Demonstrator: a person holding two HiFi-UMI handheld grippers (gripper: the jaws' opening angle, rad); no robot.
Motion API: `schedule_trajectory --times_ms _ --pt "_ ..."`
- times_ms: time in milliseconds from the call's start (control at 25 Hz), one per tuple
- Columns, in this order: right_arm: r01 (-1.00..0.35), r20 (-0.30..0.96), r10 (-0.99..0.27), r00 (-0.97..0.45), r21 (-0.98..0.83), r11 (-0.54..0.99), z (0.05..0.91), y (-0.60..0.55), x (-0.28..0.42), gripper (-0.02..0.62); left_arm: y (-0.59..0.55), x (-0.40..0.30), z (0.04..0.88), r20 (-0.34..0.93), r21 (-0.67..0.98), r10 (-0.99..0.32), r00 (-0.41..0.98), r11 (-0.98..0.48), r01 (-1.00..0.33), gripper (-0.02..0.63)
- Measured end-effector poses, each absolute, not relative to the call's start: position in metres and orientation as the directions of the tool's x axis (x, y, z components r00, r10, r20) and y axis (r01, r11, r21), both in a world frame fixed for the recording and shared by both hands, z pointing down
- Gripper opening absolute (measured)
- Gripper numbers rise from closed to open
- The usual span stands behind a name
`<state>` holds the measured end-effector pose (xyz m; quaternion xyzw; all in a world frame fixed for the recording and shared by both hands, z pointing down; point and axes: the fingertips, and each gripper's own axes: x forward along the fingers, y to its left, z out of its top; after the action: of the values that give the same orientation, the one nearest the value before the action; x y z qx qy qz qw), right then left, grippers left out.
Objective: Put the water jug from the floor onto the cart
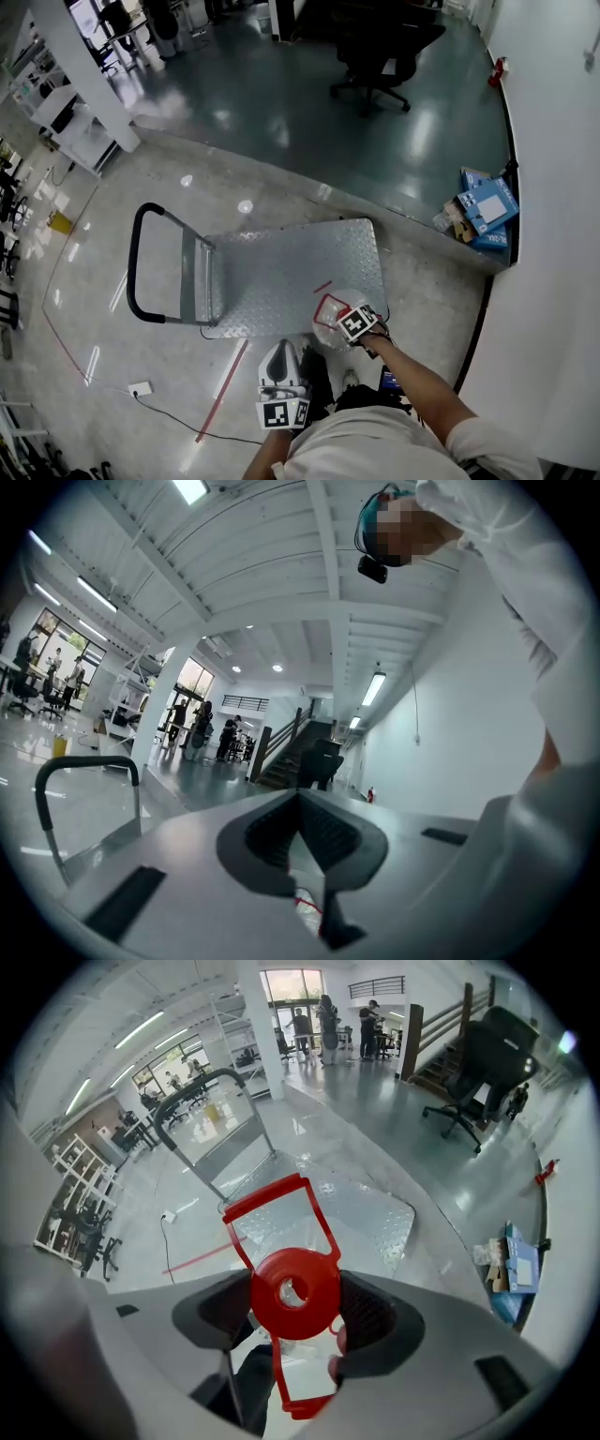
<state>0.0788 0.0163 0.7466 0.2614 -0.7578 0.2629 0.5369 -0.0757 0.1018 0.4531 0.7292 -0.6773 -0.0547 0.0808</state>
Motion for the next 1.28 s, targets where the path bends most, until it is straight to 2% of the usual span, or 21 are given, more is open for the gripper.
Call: schedule_trajectory --times_ms 480,560,680,800,920,1080,1280 --pt "-0.768 0.935 -0.194 -0.297 -0.113 0.63 0.734 -0.113 0.047 0.296 -0.029 -0.12 0.437 0.002 0.206 -0.968 0.251 -0.245 -0.947 0.003" --pt "-0.788 0.941 -0.167 -0.295 -0.14 0.599 0.738 -0.123 0.044 0.296 -0.039 -0.12 0.436 0.004 0.209 -0.964 0.264 -0.258 -0.943 0.003" --pt "-0.809 0.944 -0.074 -0.321 -0.233 0.54 0.745 -0.123 0.031 0.296 -0.053 -0.12 0.437 0.013 0.194 -0.962 0.273 -0.266 -0.944 0.003" --pt "-0.807 0.938 -0.181 -0.297 -0.145 0.573 0.75 -0.167 0.033 0.296 -0.068 -0.118 0.44 0.026 0.191 -0.962 0.273 -0.263 -0.946 0.003" --pt "-0.813 0.94 -0.062 -0.336 -0.256 0.524 0.764 -0.159 0.021 0.296 -0.077 -0.121 0.444 0.04 0.191 -0.964 0.261 -0.249 -0.949 0.003" --pt "-0.825 0.939 -0.15 -0.308 -0.185 0.533 0.774 -0.197 0.021 0.296 -0.088 -0.126 0.455 0.071 0.187 -0.968 0.239 -0.223 -0.957 0.003" --pt "-0.82 0.941 -0.11 -0.32 -0.216 0.531 0.794 -0.197 0.012 0.295 -0.101 -0.125 0.462 0.097 0.184 -0.968 0.231 -0.21 -0.96 0.003"
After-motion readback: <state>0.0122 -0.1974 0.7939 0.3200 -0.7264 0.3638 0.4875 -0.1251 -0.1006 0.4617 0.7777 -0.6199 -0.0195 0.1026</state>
